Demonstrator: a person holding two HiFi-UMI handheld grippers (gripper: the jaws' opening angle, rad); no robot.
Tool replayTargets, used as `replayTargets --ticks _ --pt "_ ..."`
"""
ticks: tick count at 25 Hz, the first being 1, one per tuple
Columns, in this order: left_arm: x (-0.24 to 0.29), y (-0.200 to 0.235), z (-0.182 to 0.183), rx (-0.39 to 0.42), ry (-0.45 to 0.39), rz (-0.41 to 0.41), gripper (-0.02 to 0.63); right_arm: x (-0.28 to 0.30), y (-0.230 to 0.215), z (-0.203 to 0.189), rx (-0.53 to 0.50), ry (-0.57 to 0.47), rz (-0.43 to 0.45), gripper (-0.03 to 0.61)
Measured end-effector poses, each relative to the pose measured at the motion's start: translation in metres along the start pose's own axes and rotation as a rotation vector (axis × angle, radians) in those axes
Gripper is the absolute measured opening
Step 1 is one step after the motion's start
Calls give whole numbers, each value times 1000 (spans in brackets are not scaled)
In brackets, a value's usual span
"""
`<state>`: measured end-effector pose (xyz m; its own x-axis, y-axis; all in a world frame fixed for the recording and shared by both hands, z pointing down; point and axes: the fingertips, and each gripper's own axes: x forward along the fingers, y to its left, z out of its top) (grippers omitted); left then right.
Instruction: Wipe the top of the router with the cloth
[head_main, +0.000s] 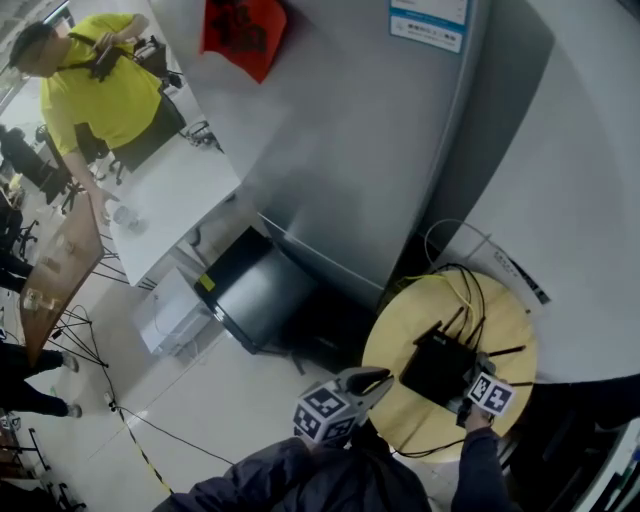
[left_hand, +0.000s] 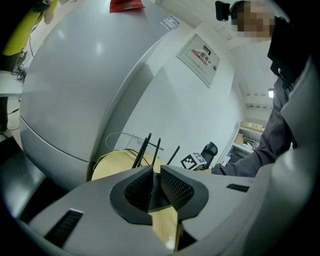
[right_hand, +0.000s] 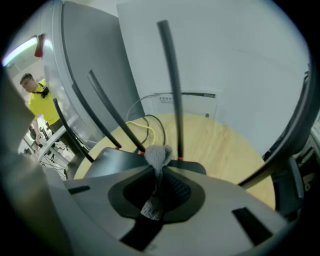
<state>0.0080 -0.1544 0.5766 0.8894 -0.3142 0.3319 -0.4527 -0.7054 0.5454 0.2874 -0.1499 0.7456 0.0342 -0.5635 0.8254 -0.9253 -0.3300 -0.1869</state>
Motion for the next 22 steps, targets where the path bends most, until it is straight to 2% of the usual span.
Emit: replayTargets --ticks 5,11,15,22 --pt "-6 5 4 5 -22 17 31 7 81 8 -54 -18 135 67" --pt "-17 6 9 1 -34 35 31 19 180 -4 -131 30 289 67" --pt "-20 4 8 0 -35 40 31 30 182 -16 -169 72 261 67" --pt "-22 5 3 6 -28 38 31 23 147 -22 -144 82 250 67"
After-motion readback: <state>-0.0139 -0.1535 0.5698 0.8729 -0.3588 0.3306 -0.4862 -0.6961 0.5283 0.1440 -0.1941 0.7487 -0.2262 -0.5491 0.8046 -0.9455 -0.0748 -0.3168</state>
